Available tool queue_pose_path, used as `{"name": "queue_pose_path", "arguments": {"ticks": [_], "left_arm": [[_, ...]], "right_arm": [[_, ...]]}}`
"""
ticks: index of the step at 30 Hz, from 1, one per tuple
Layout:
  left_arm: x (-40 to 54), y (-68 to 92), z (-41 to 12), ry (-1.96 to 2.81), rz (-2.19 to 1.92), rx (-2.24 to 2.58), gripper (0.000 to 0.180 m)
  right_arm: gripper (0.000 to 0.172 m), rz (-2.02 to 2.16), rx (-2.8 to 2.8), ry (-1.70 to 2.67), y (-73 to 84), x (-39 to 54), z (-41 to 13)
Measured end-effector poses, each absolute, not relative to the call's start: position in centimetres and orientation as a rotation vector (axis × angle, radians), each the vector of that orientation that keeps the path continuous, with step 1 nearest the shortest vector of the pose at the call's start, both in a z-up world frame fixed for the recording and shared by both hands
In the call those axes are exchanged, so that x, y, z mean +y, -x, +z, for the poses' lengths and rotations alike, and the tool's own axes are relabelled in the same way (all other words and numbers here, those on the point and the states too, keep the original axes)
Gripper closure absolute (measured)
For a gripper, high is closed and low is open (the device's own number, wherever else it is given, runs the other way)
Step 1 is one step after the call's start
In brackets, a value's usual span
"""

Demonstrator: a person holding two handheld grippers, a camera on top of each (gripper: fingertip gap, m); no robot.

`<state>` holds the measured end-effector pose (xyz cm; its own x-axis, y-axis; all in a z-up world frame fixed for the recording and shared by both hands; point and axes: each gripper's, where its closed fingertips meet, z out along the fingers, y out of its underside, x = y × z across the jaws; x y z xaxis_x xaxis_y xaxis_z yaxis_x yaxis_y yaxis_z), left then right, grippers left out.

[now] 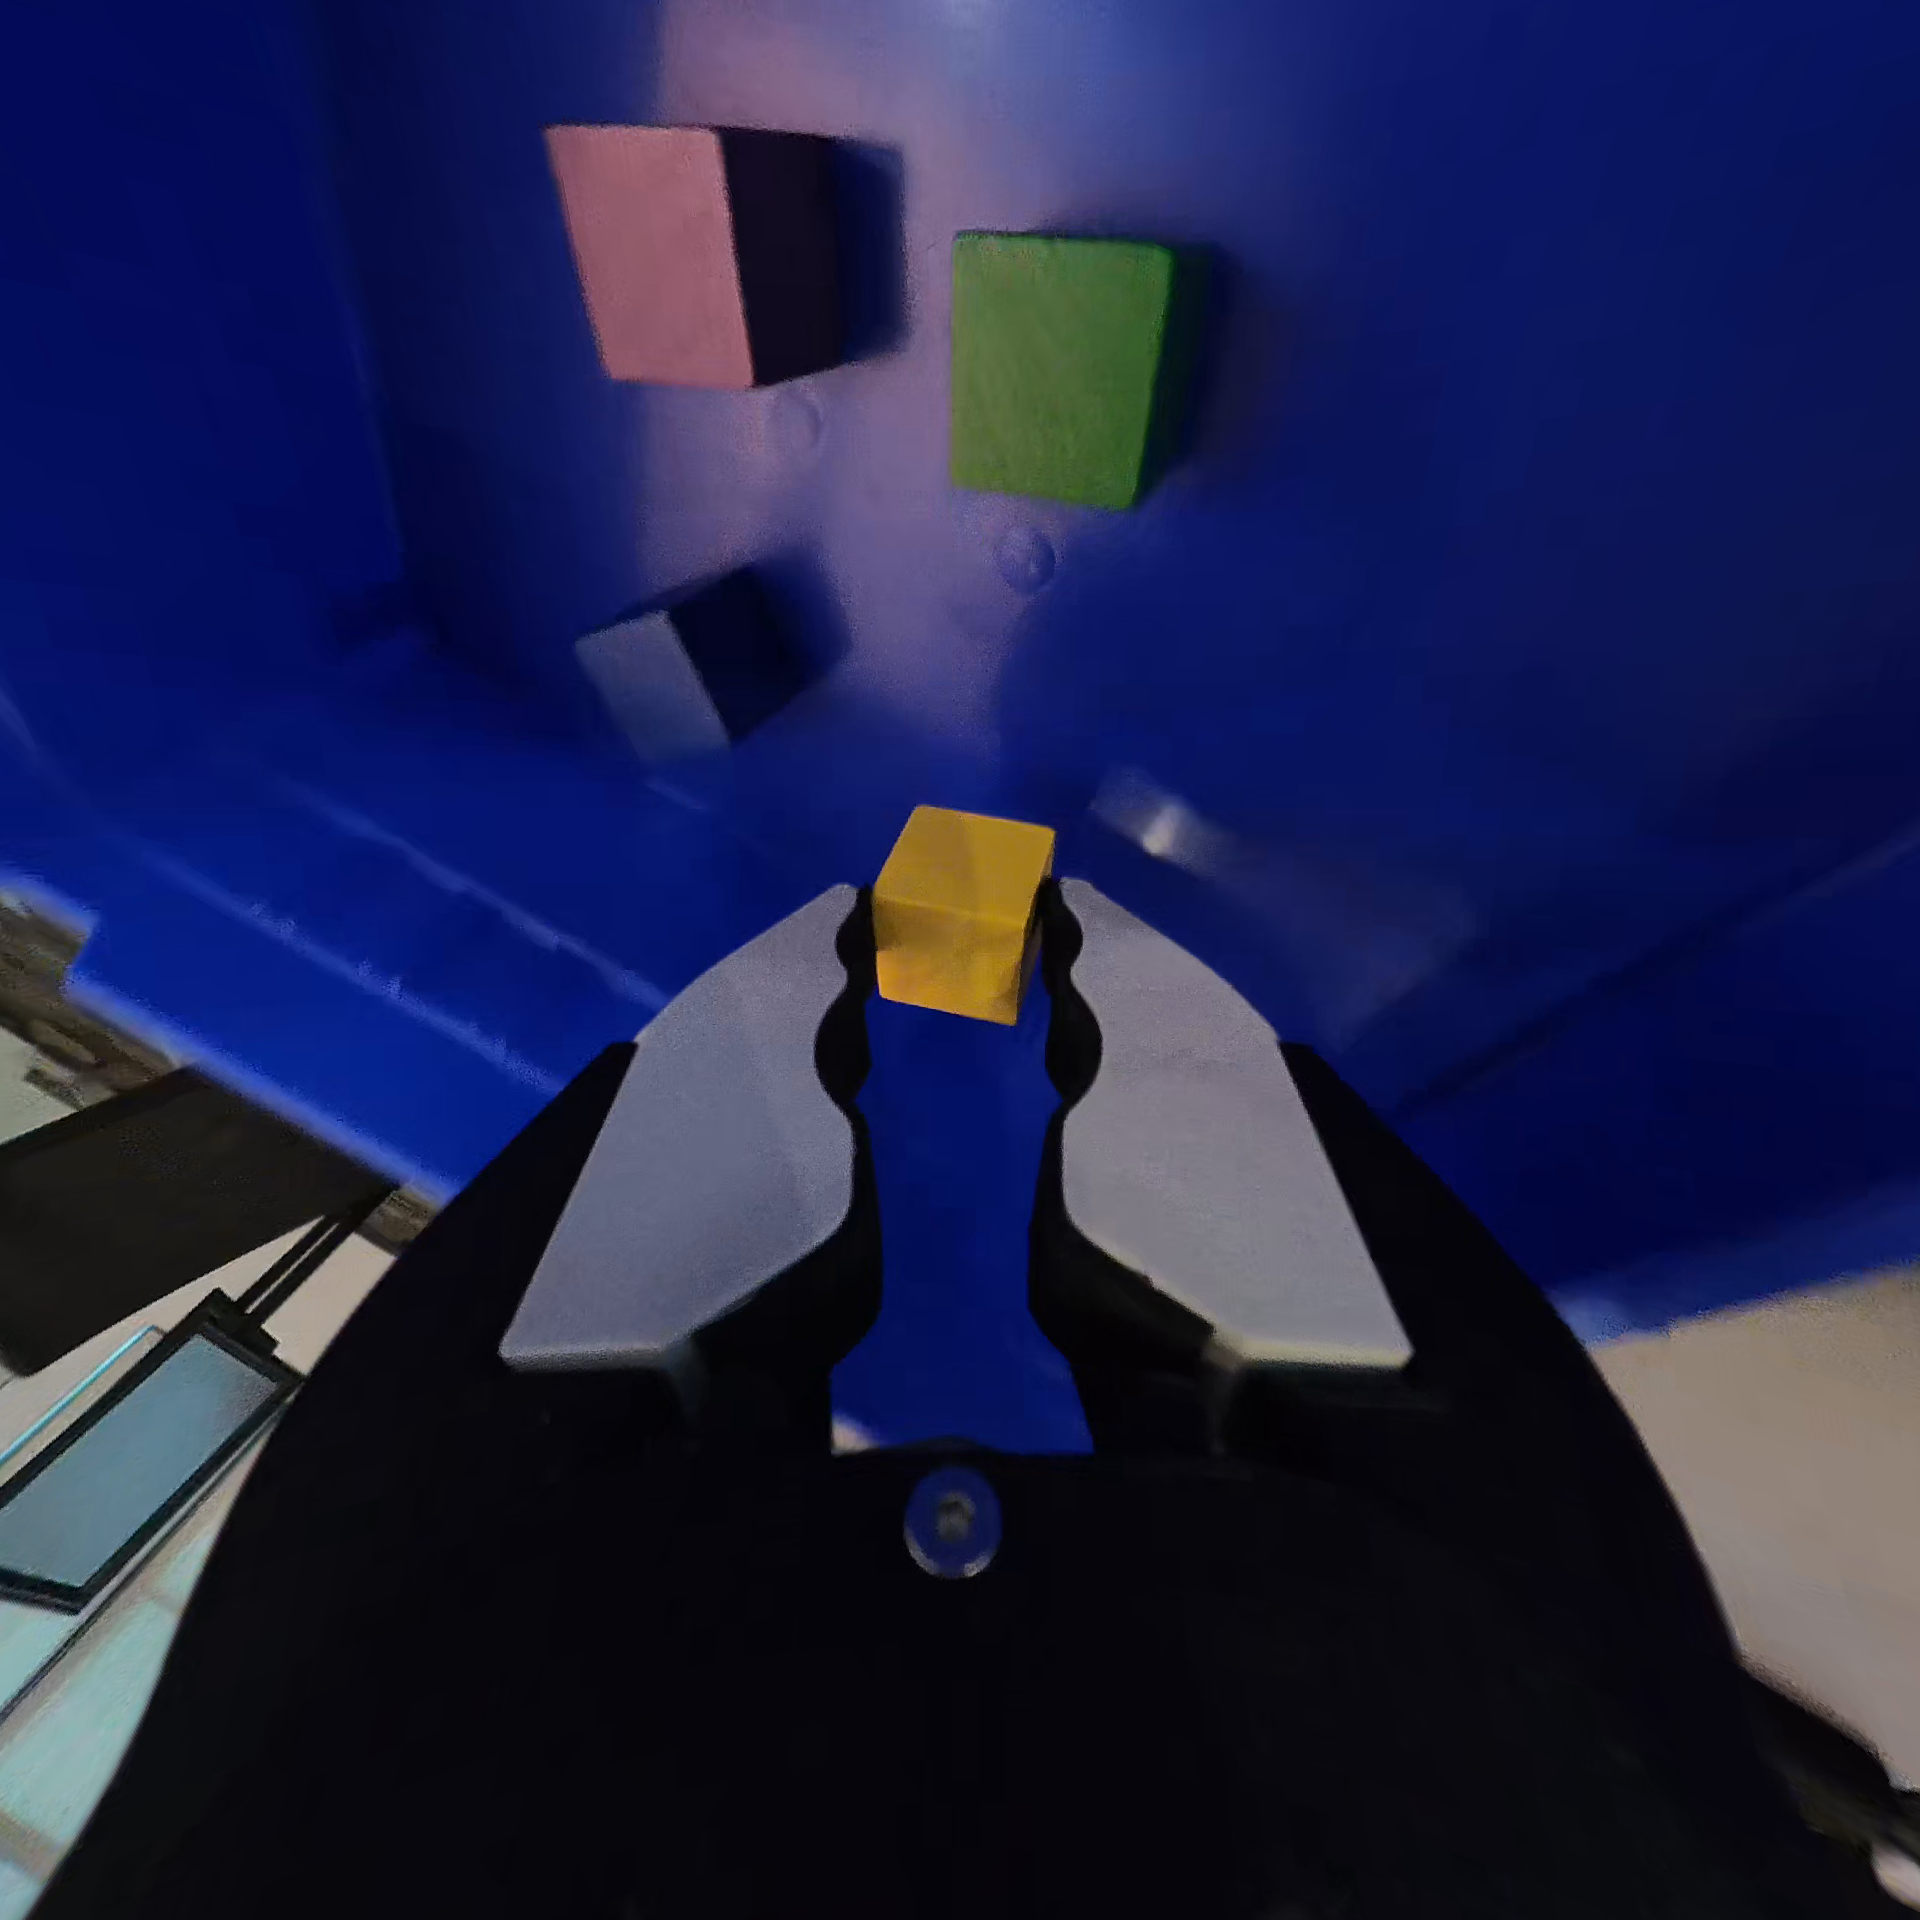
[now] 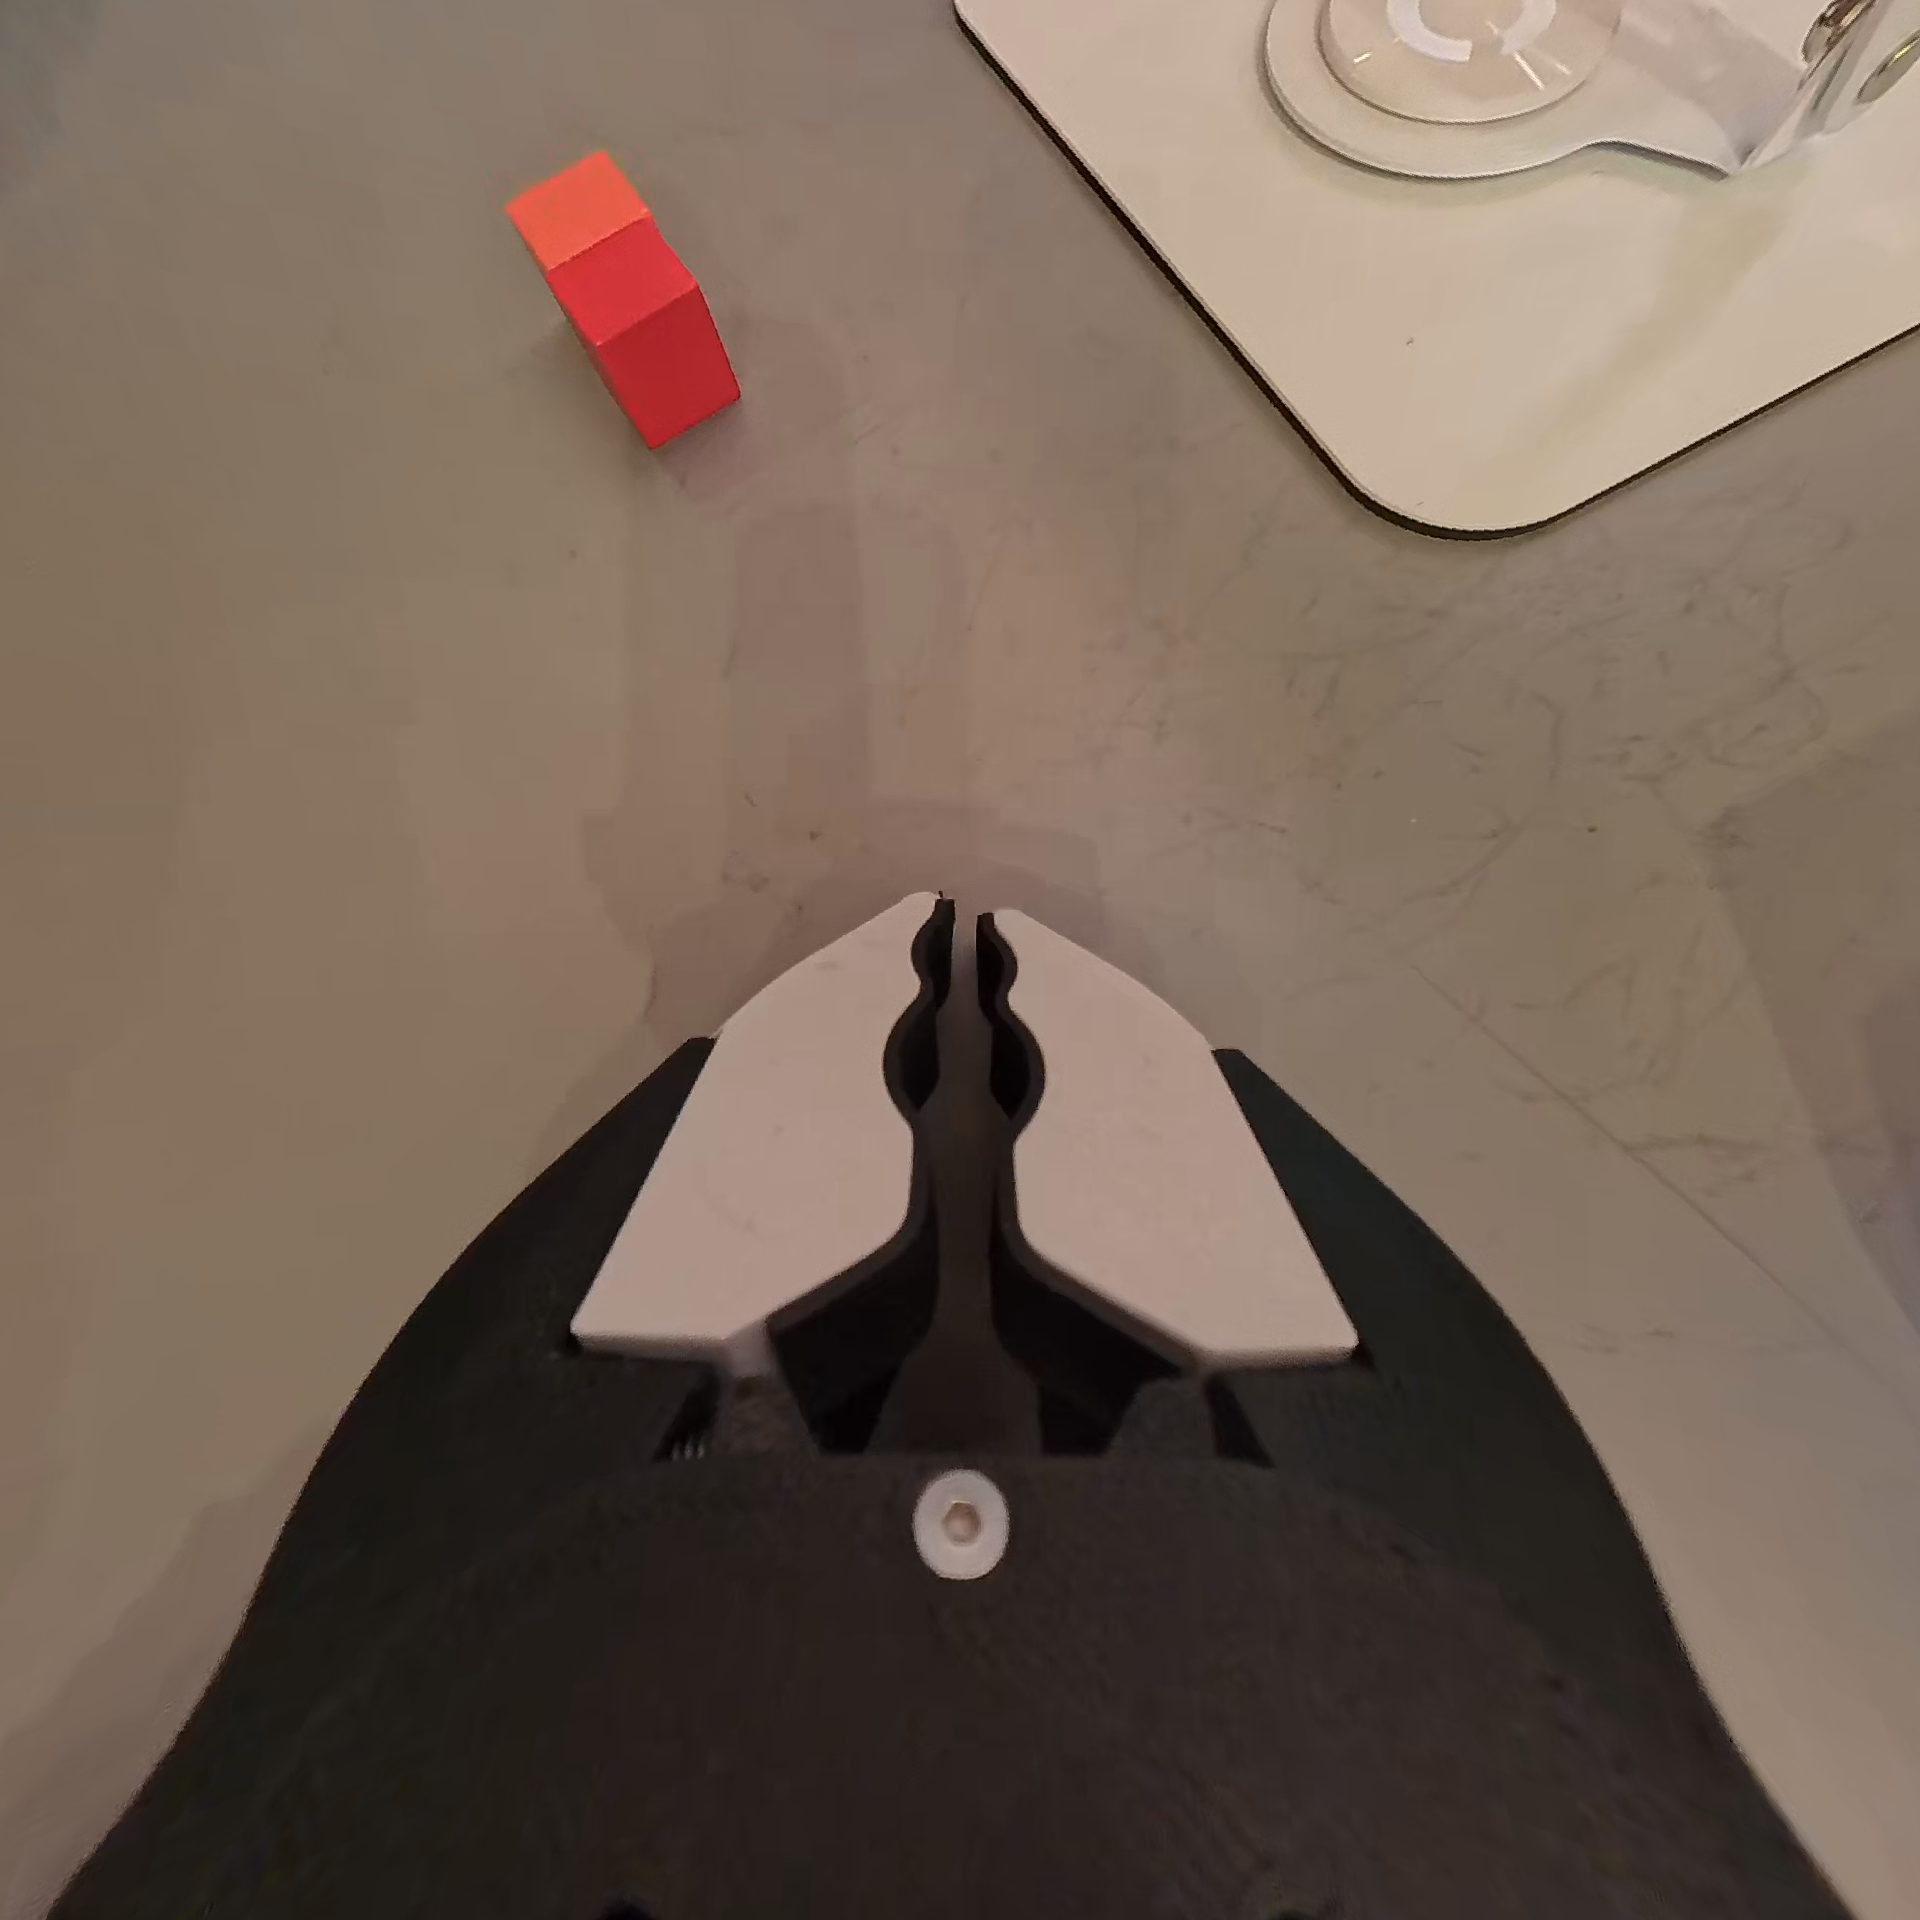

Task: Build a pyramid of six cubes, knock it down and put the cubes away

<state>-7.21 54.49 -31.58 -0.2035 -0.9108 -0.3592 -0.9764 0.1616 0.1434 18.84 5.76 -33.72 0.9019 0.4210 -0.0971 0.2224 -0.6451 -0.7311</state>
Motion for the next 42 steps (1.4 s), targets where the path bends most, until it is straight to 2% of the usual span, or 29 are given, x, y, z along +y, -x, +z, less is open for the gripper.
{"name": "queue_pose_path", "arguments": {"ticks": [5,8,13,19,22,29,31,33,37,42], "left_arm": [[48.2,8.2,-25.9,1.802,0.188,2.056,0.151],[42.0,8.5,-24.5,1.728,-0.042,1.986,0.151],[29.9,5.4,-26.4,1.585,-0.424,1.994,0.151],[20.3,-0.4,-30.6,1.475,-0.742,2.079,0.151],[19.5,-1.9,-33.3,1.471,-0.710,2.132,0.151],[19.4,-1.3,-34.8,1.523,-0.791,2.143,0.152],[18.9,-0.8,-34.7,1.533,-0.856,2.147,0.137],[19.5,-0.5,-34.5,1.524,-0.827,2.140,0.129],[20.0,-0.8,-33.9,1.469,-0.802,2.160,0.133],[19.1,-1.8,-34.1,1.408,-0.834,2.227,0.151]], "right_arm": [[0.167,0.338,-0.463,2.290,-18.8,5.7,-33.7],[0.167,0.336,-0.464,2.290,-18.8,5.7,-33.7],[0.168,0.316,-0.462,2.292,-18.9,5.7,-33.8],[0.169,0.275,-0.458,2.295,-19.1,5.8,-33.9],[0.169,0.258,-0.462,2.296,-19.1,5.8,-33.9],[0.171,0.257,-0.454,2.297,-19.2,5.9,-33.9],[0.172,0.261,-0.451,2.297,-19.2,5.9,-33.9],[0.172,0.265,-0.448,2.297,-19.2,5.9,-33.9],[0.172,0.267,-0.445,2.297,-19.3,5.9,-33.9],[0.172,0.259,-0.440,2.298,-19.3,6.0,-33.9]]}}
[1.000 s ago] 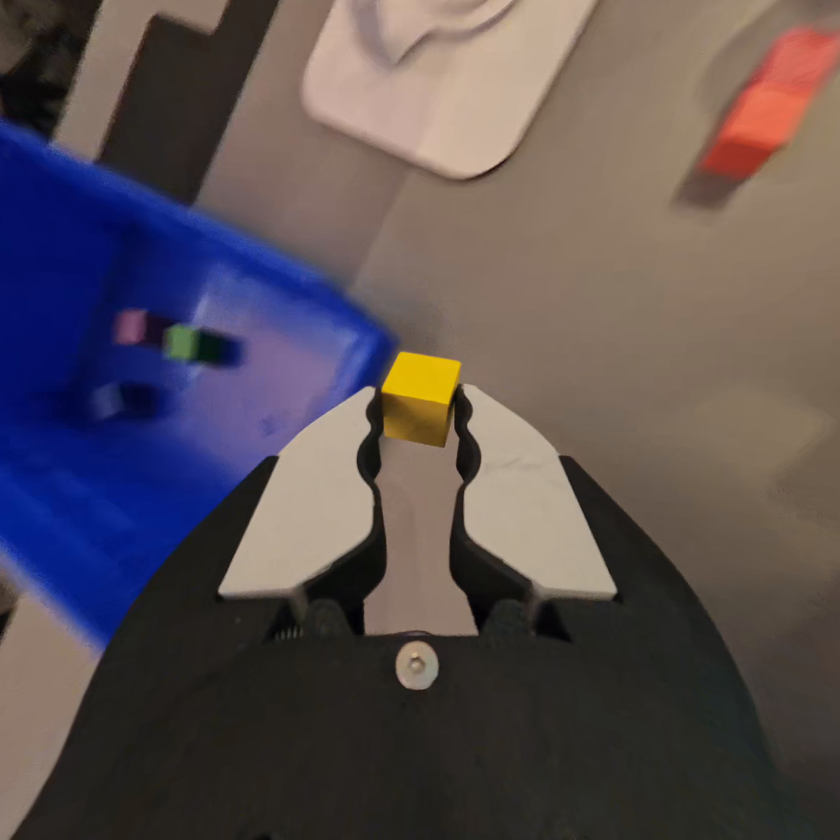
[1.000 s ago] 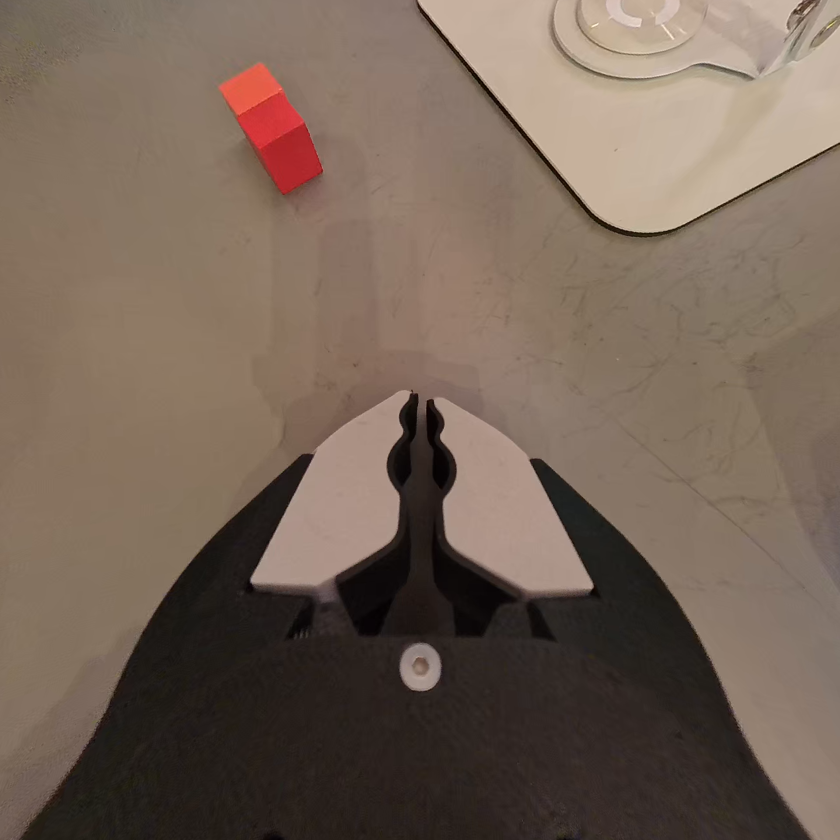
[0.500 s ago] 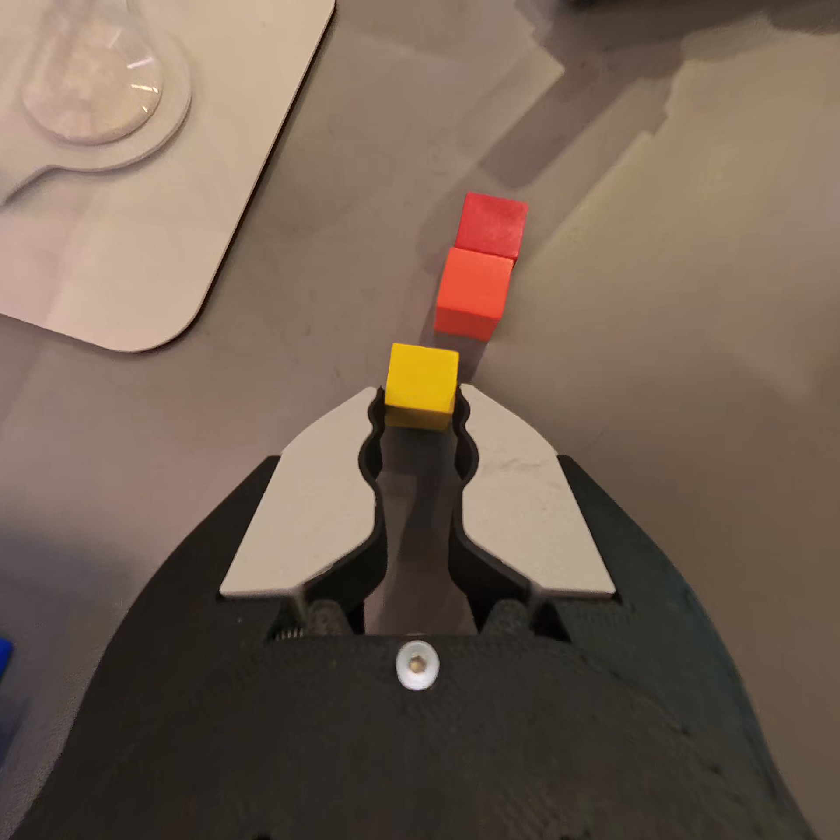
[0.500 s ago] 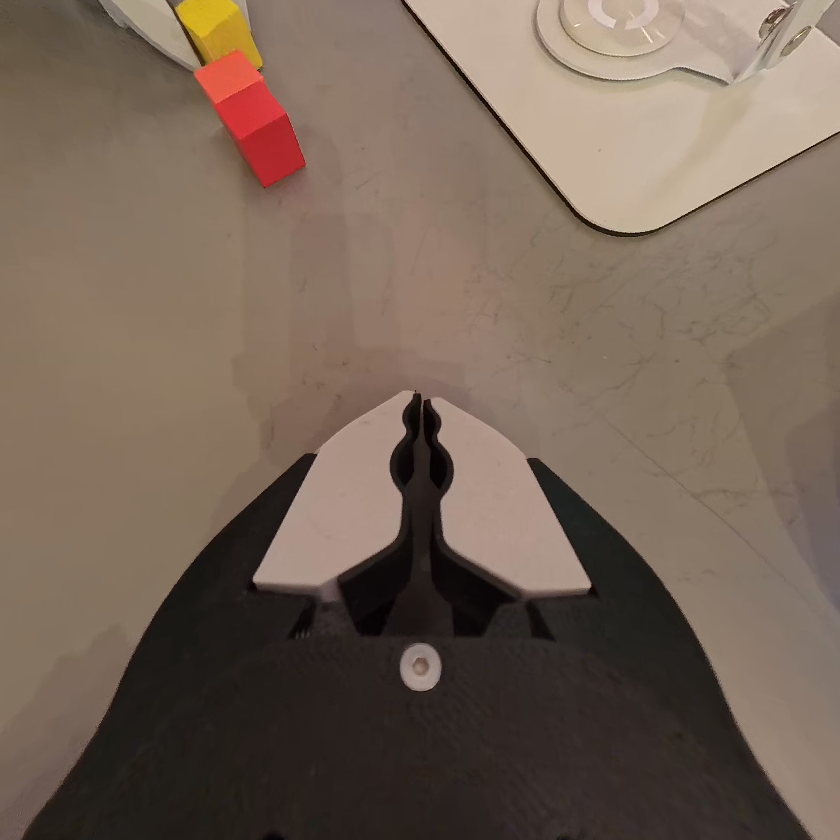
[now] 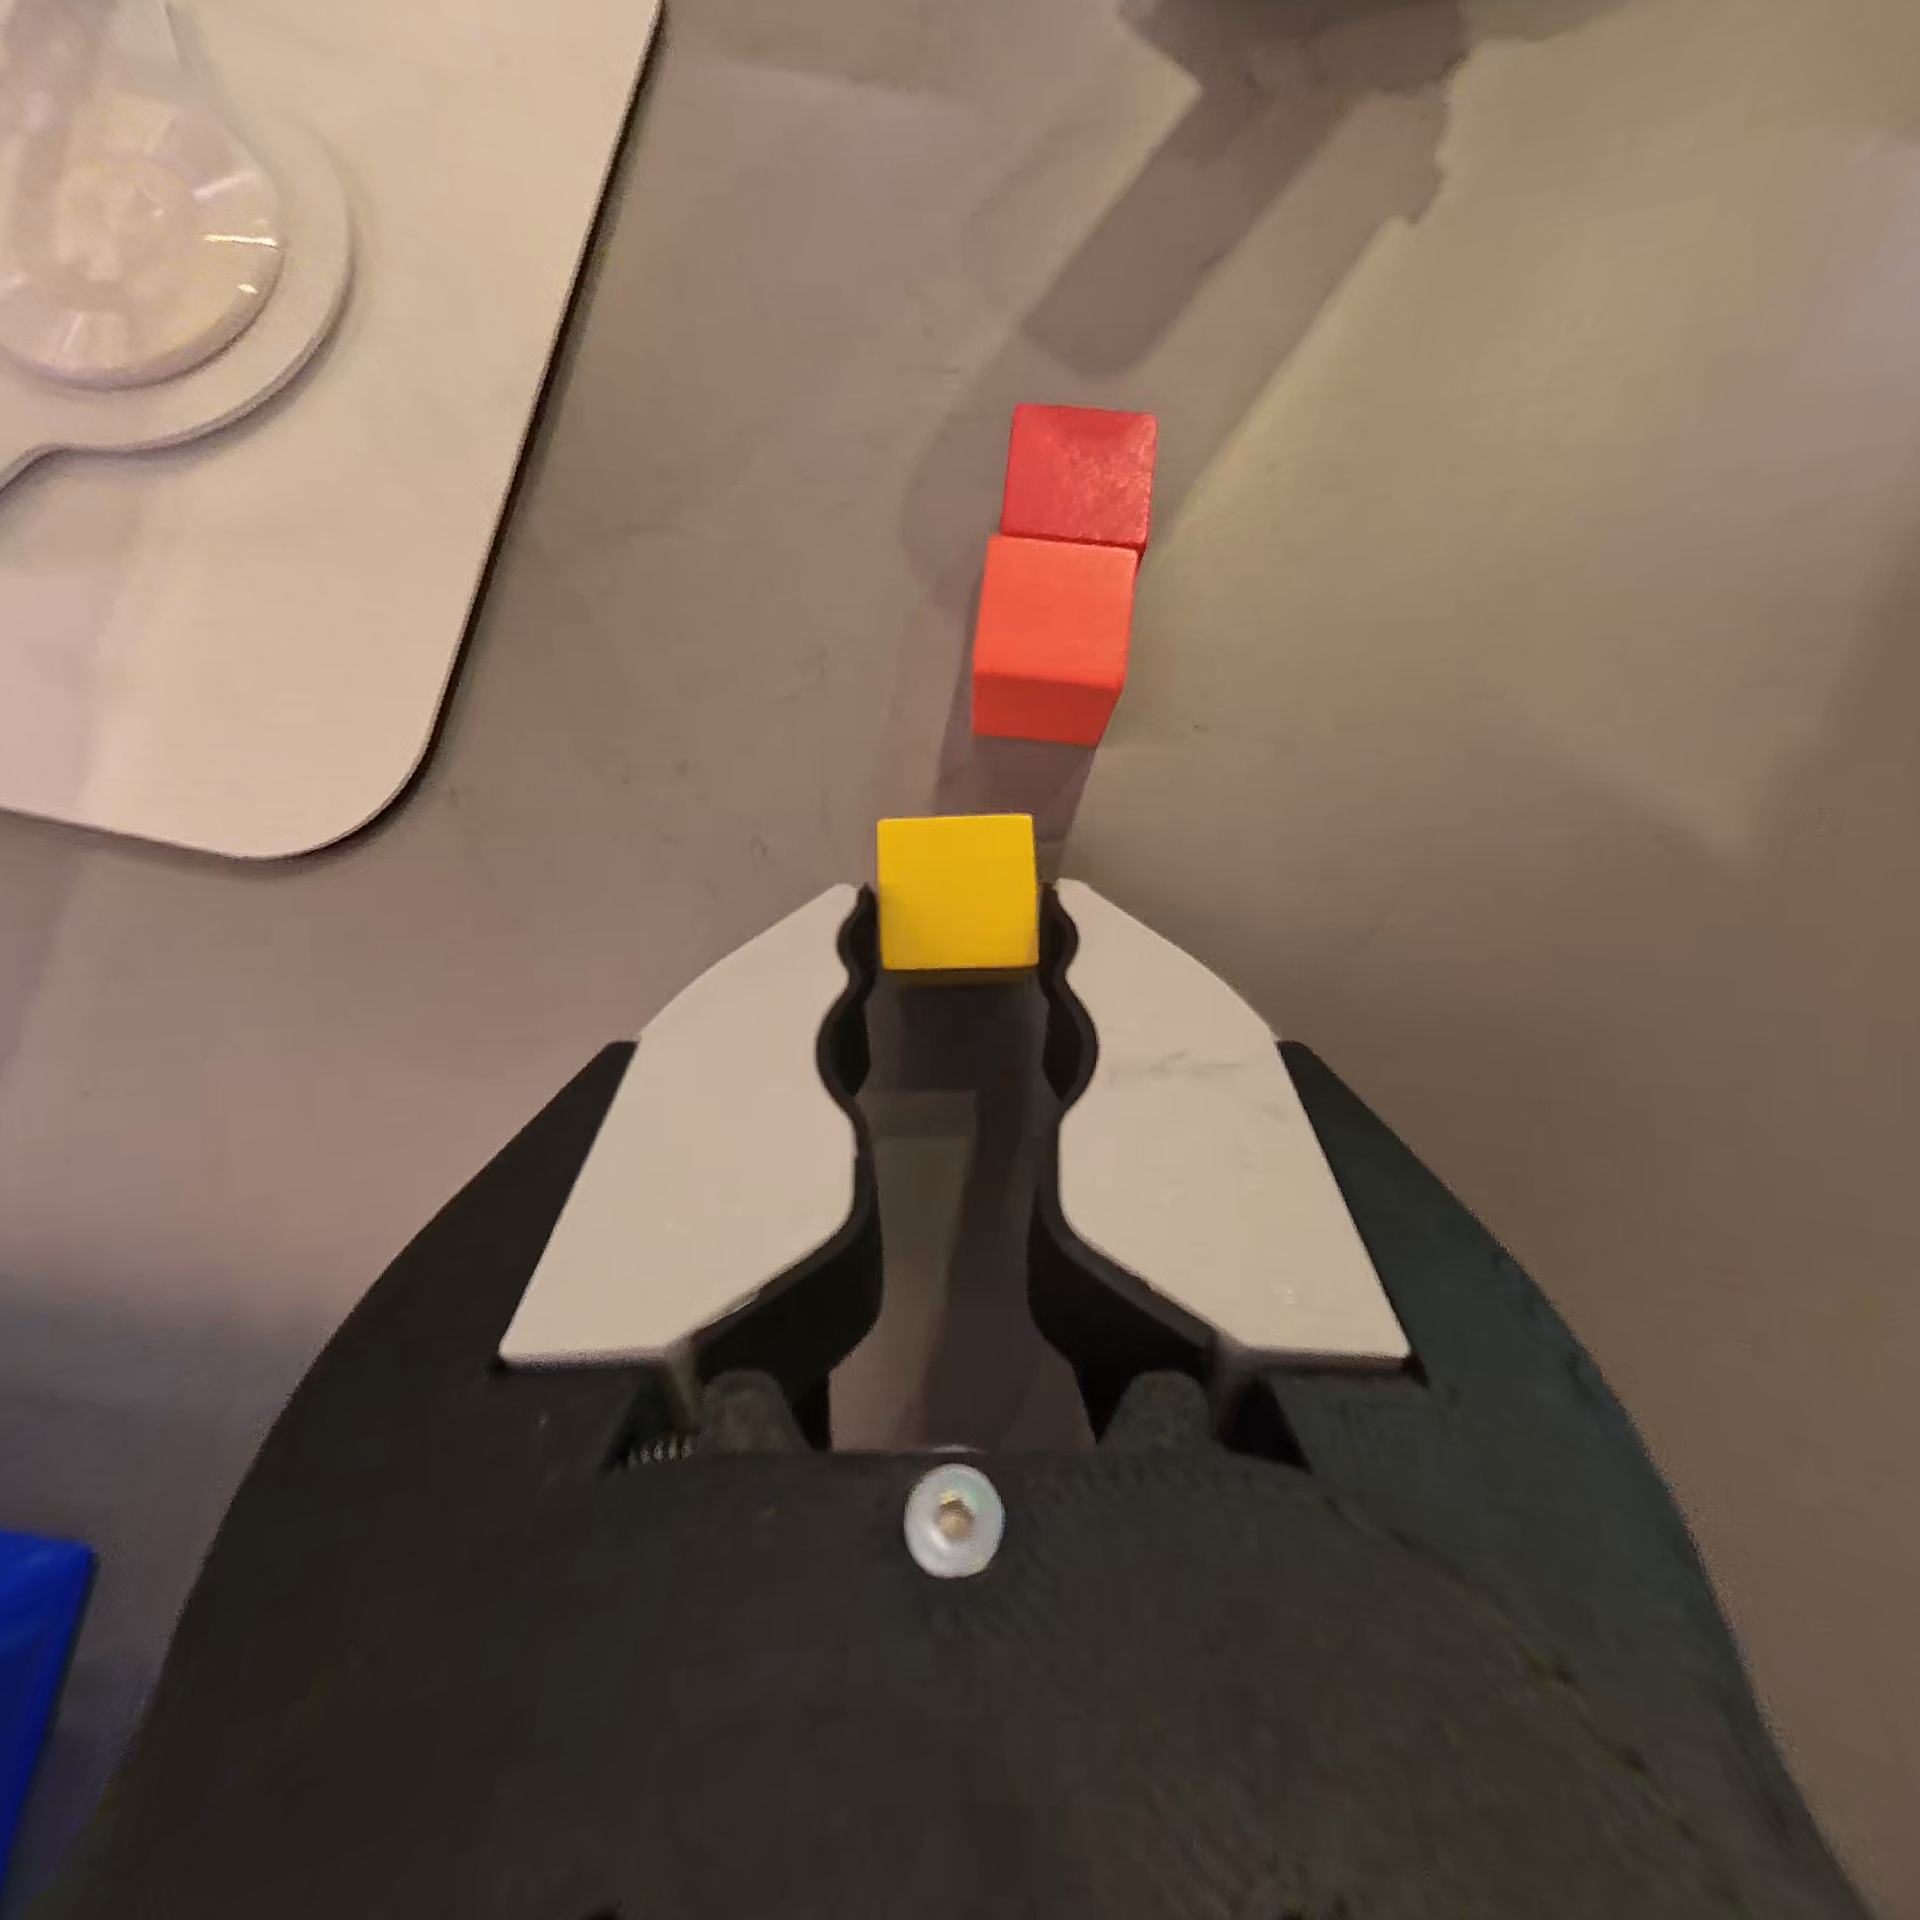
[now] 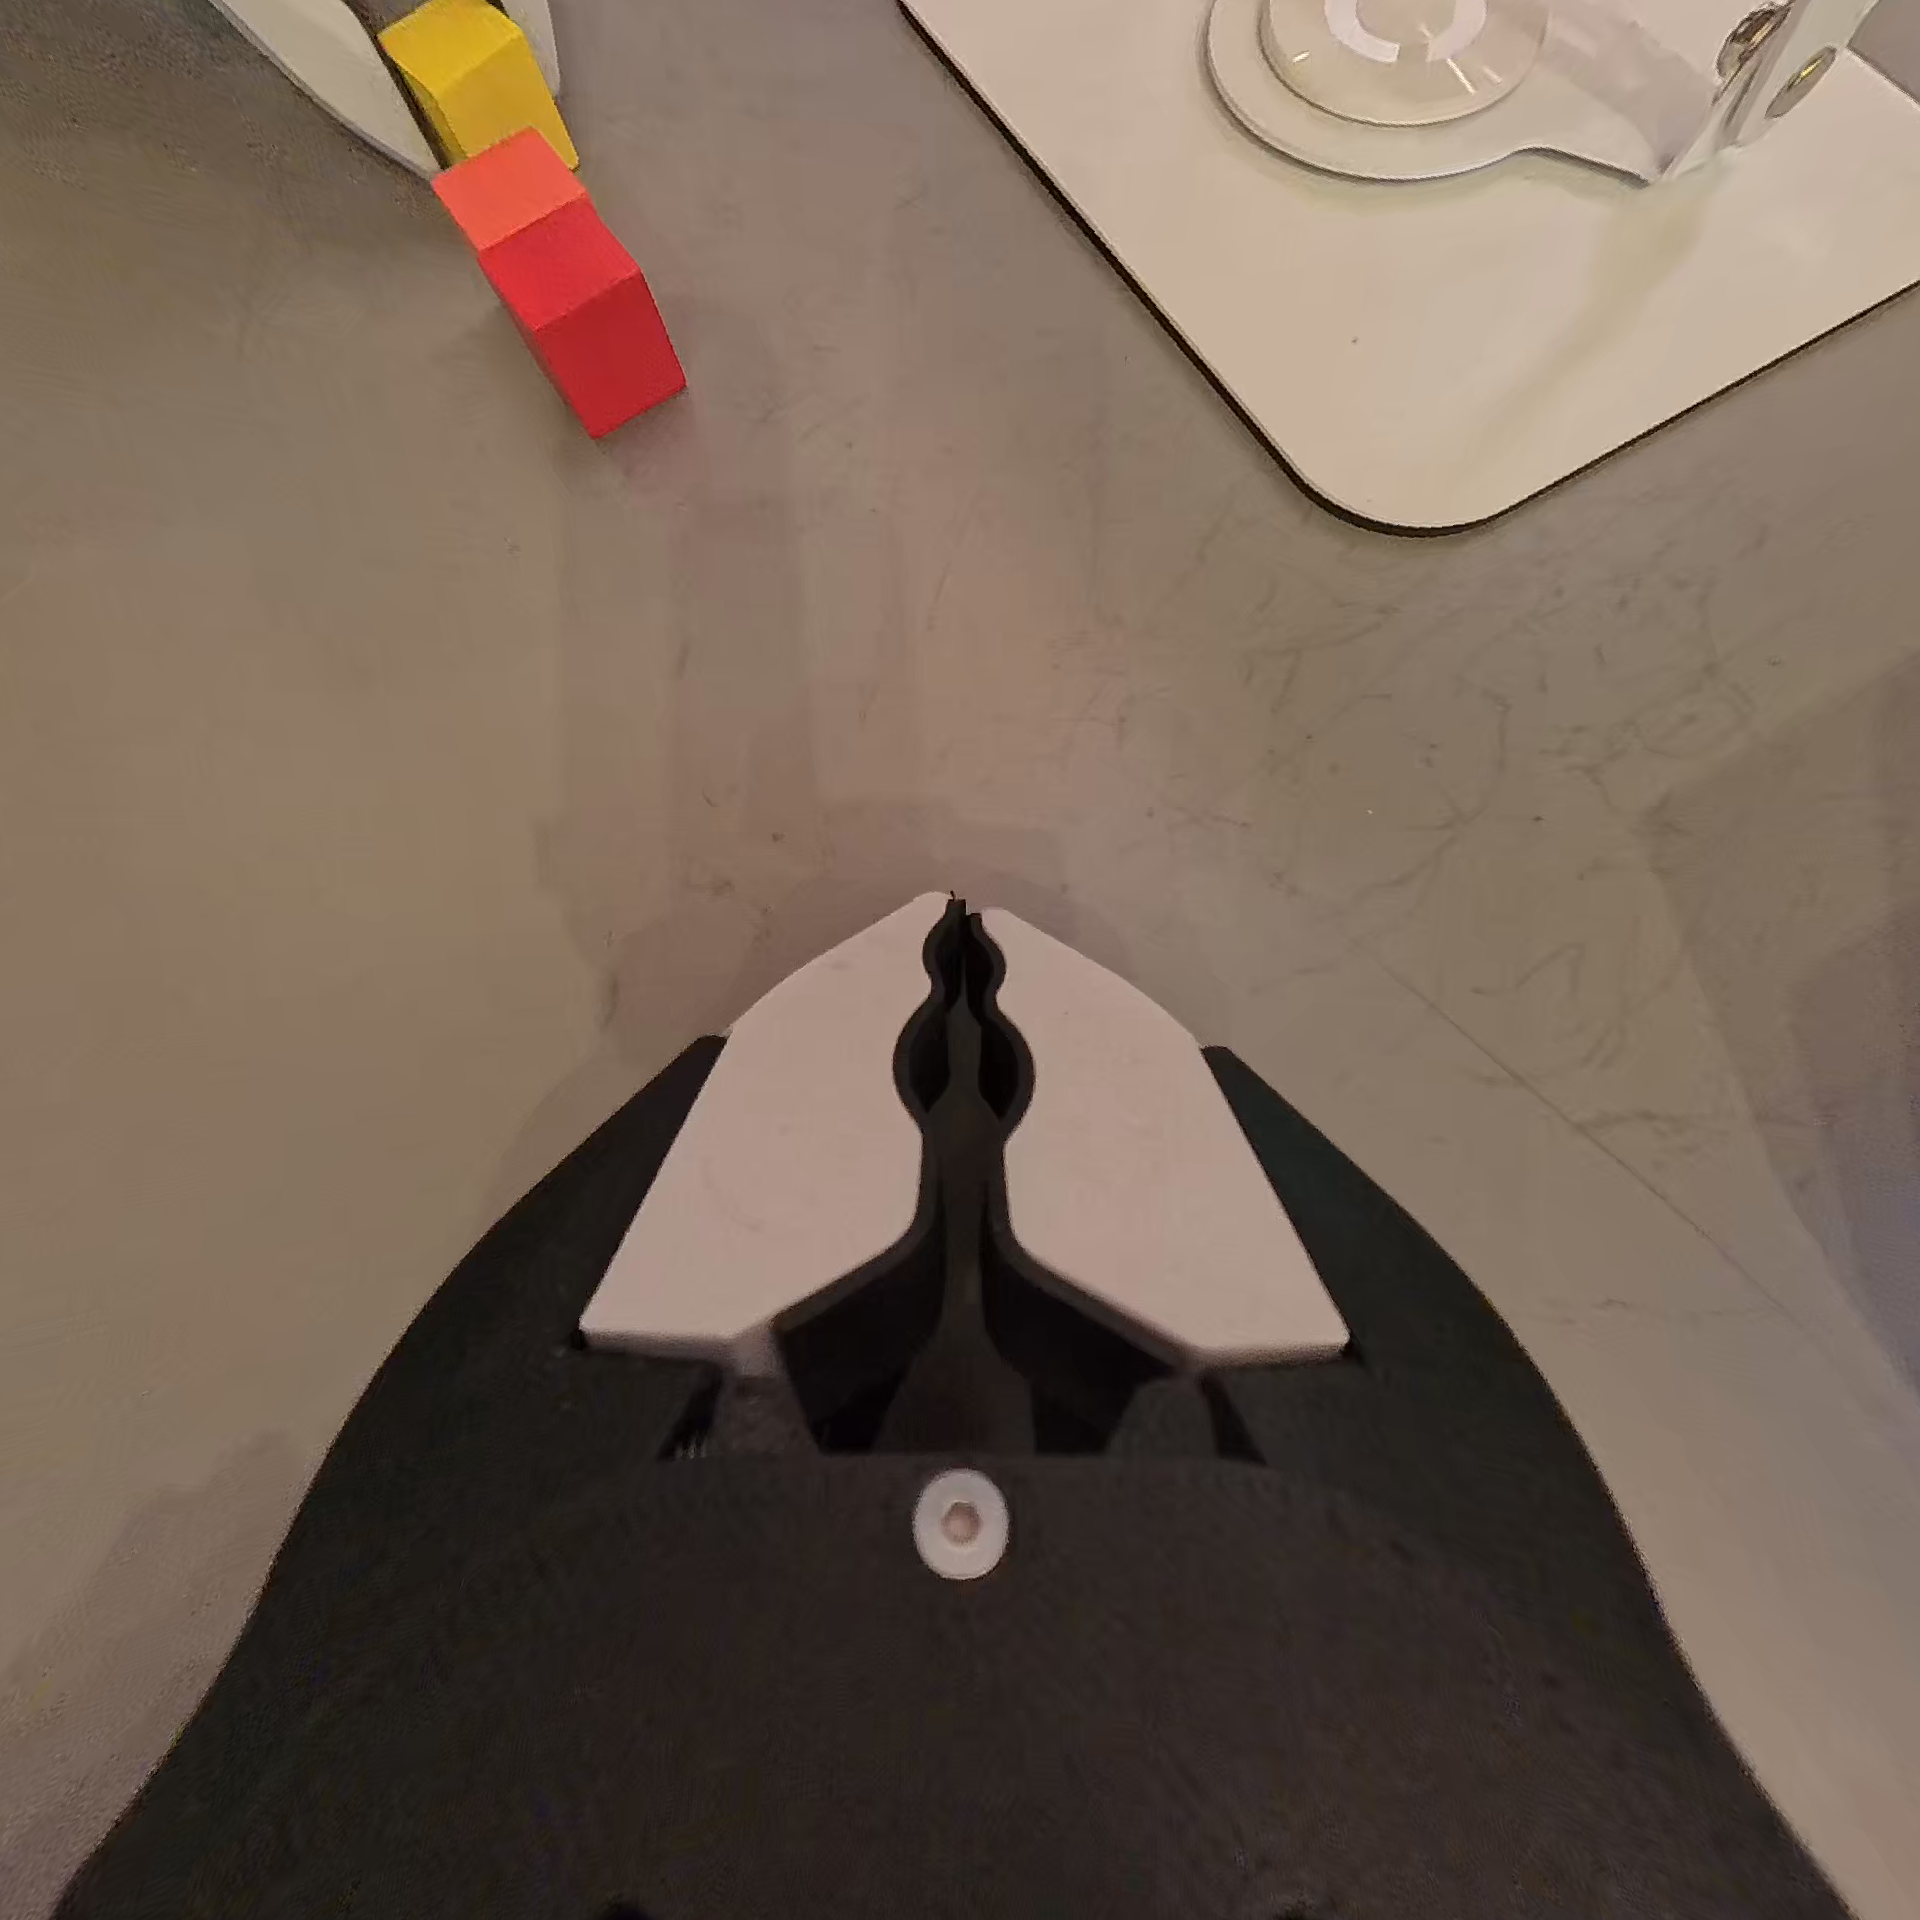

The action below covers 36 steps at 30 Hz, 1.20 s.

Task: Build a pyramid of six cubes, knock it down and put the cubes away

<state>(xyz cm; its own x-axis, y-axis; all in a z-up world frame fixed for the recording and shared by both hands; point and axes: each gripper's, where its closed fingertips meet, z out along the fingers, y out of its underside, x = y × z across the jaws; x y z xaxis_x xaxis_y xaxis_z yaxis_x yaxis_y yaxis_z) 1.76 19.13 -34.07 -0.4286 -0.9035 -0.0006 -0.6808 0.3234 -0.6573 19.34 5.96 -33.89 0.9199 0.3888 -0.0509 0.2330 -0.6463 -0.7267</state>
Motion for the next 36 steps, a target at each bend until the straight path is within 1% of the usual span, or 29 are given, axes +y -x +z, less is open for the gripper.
{"name": "queue_pose_path", "arguments": {"ticks": [4,7,24,26,31,34,36], "left_arm": [[17.7,-2.0,-34.1,1.350,-0.892,2.277,0.153],[17.3,-2.2,-34.1,1.305,-0.853,2.293,0.153],[16.7,-3.4,-34.2,1.294,-0.894,2.329,0.152],[16.8,-3.4,-34.6,1.295,-0.878,2.336,0.149],[16.8,-3.3,-34.5,1.296,-0.889,2.336,0.133],[16.7,-3.4,-34.6,1.297,-0.900,2.337,0.135],[16.6,-3.5,-34.6,1.286,-0.904,2.338,0.142]], "right_arm": [[0.172,0.259,-0.439,2.298,-19.3,6.0,-33.9],[0.172,0.265,-0.438,2.298,-19.3,6.0,-33.9],[0.171,0.270,-0.441,2.298,-19.3,6.0,-33.9],[0.171,0.270,-0.441,2.298,-19.3,6.0,-33.9],[0.171,0.270,-0.441,2.298,-19.3,6.0,-33.9],[0.171,0.271,-0.440,2.298,-19.3,6.0,-33.9],[0.171,0.269,-0.441,2.298,-19.3,6.0,-33.9]]}}
